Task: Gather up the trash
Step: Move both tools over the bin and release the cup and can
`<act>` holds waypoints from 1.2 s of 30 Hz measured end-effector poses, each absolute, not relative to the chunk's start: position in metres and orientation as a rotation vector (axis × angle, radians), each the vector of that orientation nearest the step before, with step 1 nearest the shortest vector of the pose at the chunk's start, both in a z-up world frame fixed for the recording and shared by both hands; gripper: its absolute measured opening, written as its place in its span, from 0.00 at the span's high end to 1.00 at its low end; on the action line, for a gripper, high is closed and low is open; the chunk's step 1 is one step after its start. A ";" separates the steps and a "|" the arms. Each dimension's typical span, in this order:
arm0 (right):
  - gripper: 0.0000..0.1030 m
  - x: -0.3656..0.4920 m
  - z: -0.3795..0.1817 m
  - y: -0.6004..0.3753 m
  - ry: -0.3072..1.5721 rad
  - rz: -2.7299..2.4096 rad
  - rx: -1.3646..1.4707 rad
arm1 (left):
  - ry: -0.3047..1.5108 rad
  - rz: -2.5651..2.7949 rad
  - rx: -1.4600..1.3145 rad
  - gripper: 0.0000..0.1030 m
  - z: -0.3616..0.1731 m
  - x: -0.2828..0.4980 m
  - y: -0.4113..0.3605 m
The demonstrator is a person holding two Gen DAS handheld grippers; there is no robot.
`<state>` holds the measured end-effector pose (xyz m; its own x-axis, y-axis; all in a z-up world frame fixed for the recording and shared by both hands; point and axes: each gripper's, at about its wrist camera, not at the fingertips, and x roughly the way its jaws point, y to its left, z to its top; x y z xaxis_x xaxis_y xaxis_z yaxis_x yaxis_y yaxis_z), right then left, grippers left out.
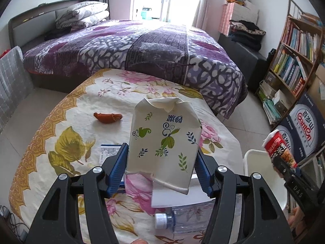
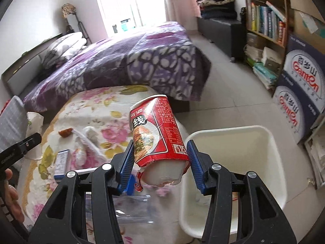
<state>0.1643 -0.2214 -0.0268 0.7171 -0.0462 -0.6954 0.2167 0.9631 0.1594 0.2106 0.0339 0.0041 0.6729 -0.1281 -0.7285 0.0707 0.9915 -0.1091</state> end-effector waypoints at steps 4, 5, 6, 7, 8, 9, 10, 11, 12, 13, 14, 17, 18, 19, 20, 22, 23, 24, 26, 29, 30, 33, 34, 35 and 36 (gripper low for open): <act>0.53 0.157 -0.025 -0.242 0.746 -0.189 0.263 | 0.822 -0.133 -0.060 0.41 0.002 0.210 0.016; 0.53 0.156 -0.024 -0.246 0.744 -0.201 0.267 | 0.823 -0.141 -0.054 0.41 0.001 0.210 0.010; 0.53 0.154 -0.023 -0.252 0.741 -0.215 0.272 | 0.825 -0.149 -0.048 0.41 0.000 0.210 0.005; 0.53 0.153 -0.023 -0.255 0.740 -0.223 0.276 | 0.827 -0.155 -0.044 0.41 -0.001 0.209 0.000; 0.53 0.151 -0.022 -0.259 0.740 -0.231 0.280 | 0.828 -0.162 -0.040 0.41 -0.002 0.209 -0.006; 0.53 0.148 -0.022 -0.264 0.740 -0.244 0.286 | 0.830 -0.170 -0.037 0.41 -0.003 0.209 -0.011; 0.53 0.147 -0.022 -0.268 0.741 -0.251 0.291 | 0.831 -0.178 -0.033 0.41 -0.003 0.208 -0.017; 0.53 0.146 -0.022 -0.272 0.742 -0.260 0.297 | 0.832 -0.188 -0.028 0.41 -0.004 0.208 -0.023; 0.53 0.144 -0.022 -0.278 0.743 -0.273 0.305 | 0.832 -0.197 -0.022 0.41 -0.005 0.207 -0.029; 0.53 0.142 -0.023 -0.282 0.745 -0.282 0.309 | 0.831 -0.207 -0.016 0.41 -0.005 0.206 -0.035; 0.52 0.141 -0.023 -0.287 0.749 -0.295 0.315 | 0.831 -0.216 -0.010 0.41 -0.006 0.205 -0.041; 0.51 0.134 -0.025 -0.302 0.761 -0.332 0.337 | 0.834 -0.244 0.006 0.41 -0.009 0.203 -0.060; 0.51 0.132 -0.026 -0.306 0.766 -0.341 0.344 | 0.835 -0.253 0.012 0.41 -0.010 0.203 -0.066; 0.51 0.130 -0.027 -0.312 0.771 -0.356 0.354 | 0.836 -0.262 0.018 0.41 -0.011 0.202 -0.071; 0.51 0.127 -0.027 -0.317 0.773 -0.367 0.362 | 0.837 -0.270 0.026 0.41 -0.012 0.201 -0.077; 0.51 0.122 -0.027 -0.328 0.775 -0.388 0.379 | 0.839 -0.286 0.037 0.41 -0.015 0.200 -0.088; 0.48 0.120 -0.027 -0.333 0.774 -0.400 0.387 | 0.840 -0.297 0.042 0.41 -0.015 0.198 -0.094; 0.44 0.118 -0.027 -0.337 0.775 -0.406 0.392 | 0.840 -0.307 0.046 0.41 -0.016 0.197 -0.099; 0.39 0.111 -0.026 -0.347 0.769 -0.431 0.409 | 0.841 -0.329 0.058 0.41 -0.018 0.194 -0.111; 0.34 0.103 -0.024 -0.361 0.758 -0.463 0.430 | 0.843 -0.356 0.072 0.40 -0.020 0.190 -0.126; 0.32 0.099 -0.024 -0.366 0.754 -0.473 0.439 | 0.845 -0.364 0.074 0.40 -0.020 0.189 -0.131; 0.28 0.091 -0.023 -0.378 0.744 -0.497 0.457 | 0.855 -0.392 0.078 0.40 -0.023 0.186 -0.145; 0.27 0.087 -0.023 -0.383 0.739 -0.511 0.464 | 0.859 -0.403 0.080 0.40 -0.025 0.185 -0.151; 0.25 0.085 -0.023 -0.386 0.737 -0.519 0.466 | 0.863 -0.412 0.083 0.40 -0.026 0.183 -0.156; 0.22 0.082 -0.023 -0.389 0.734 -0.527 0.469 | 0.868 -0.423 0.086 0.39 -0.028 0.182 -0.161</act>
<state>0.0824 -0.3889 -0.0227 0.6257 -0.2824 -0.7272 0.5984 0.7718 0.2151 0.1816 -0.1612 -0.0275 0.5694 -0.3258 -0.7548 0.3945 0.9138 -0.0969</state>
